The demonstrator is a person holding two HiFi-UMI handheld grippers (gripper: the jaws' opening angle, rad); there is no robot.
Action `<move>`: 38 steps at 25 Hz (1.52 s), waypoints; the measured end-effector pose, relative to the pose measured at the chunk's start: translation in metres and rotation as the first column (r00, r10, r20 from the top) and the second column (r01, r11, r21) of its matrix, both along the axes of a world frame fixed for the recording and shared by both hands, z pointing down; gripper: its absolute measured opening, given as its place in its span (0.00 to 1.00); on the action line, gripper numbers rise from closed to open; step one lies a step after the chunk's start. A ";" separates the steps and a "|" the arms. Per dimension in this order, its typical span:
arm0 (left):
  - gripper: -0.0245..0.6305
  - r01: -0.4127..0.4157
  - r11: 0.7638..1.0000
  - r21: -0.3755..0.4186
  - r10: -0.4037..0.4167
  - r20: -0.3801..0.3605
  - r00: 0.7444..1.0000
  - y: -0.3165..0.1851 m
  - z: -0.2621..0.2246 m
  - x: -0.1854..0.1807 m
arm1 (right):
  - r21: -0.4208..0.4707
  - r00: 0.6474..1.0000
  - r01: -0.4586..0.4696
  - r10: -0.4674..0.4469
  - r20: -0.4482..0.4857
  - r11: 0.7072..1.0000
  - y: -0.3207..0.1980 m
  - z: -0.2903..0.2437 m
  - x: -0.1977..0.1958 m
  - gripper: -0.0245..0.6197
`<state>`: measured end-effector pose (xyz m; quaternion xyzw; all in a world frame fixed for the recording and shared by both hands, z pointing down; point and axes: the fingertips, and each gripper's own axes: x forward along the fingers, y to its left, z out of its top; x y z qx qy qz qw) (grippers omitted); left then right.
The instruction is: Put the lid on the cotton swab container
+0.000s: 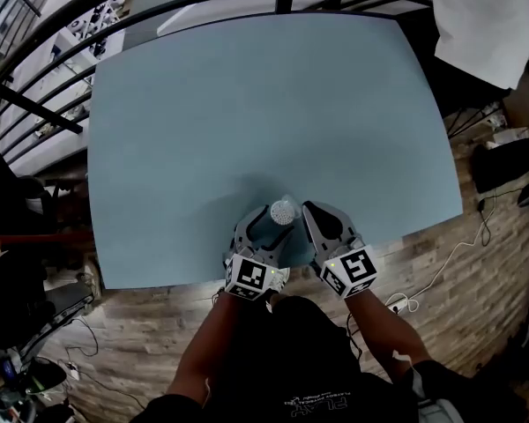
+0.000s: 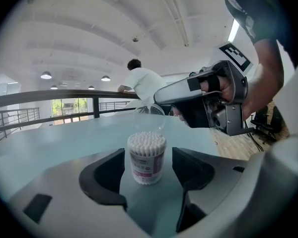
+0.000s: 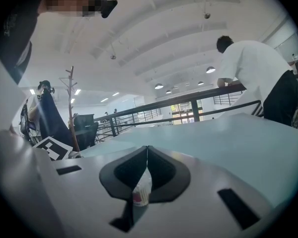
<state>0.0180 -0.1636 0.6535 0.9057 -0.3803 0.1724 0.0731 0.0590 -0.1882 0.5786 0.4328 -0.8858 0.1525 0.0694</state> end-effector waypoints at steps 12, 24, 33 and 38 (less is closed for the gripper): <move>0.49 0.004 1.000 -0.001 -0.004 -0.006 1.000 -0.005 0.004 0.008 | -0.005 0.999 0.027 -0.027 -0.021 1.000 0.000 0.009 -0.001 0.07; 0.43 0.004 1.000 0.009 -0.004 -0.015 1.000 -0.006 -0.001 0.008 | -0.011 0.999 0.033 -0.034 -0.024 0.999 0.000 0.012 0.000 0.07; 0.43 0.004 1.000 0.007 -0.004 0.011 1.000 -0.005 0.002 0.008 | -0.028 0.998 0.051 -0.052 -0.045 0.998 0.007 0.017 -0.008 0.07; 0.43 0.004 1.000 0.012 -0.004 -0.004 1.000 -0.005 -0.001 0.009 | -0.029 0.994 0.073 -0.075 -0.085 0.997 0.011 0.023 -0.012 0.07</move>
